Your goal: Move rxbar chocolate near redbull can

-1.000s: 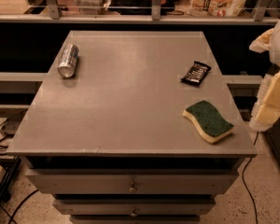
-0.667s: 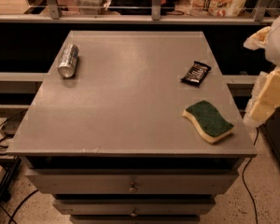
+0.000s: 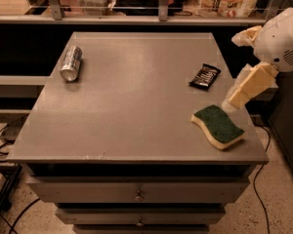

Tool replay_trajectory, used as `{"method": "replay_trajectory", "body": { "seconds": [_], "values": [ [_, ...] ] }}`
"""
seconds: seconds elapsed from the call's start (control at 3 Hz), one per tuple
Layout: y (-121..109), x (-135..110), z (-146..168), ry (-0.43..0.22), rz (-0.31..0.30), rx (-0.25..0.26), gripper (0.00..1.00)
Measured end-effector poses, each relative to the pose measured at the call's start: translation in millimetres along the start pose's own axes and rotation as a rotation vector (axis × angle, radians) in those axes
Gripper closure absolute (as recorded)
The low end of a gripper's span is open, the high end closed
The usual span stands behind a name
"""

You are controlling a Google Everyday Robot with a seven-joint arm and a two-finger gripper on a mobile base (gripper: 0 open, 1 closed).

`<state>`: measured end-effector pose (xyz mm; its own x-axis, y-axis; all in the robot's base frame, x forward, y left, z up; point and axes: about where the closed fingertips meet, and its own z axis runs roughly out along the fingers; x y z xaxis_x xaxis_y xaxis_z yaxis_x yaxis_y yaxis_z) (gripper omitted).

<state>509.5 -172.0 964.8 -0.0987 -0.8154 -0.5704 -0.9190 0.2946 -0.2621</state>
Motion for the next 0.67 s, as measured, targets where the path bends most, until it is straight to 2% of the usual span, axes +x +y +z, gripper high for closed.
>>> {"method": "replay_trajectory", "body": {
  "seconds": [0.33,0.67],
  "values": [
    [-3,-1,2,-0.007,0.003,0.005,0.0],
    [-25,-6,16,-0.071,0.022,0.044,0.0]
  ]
}}
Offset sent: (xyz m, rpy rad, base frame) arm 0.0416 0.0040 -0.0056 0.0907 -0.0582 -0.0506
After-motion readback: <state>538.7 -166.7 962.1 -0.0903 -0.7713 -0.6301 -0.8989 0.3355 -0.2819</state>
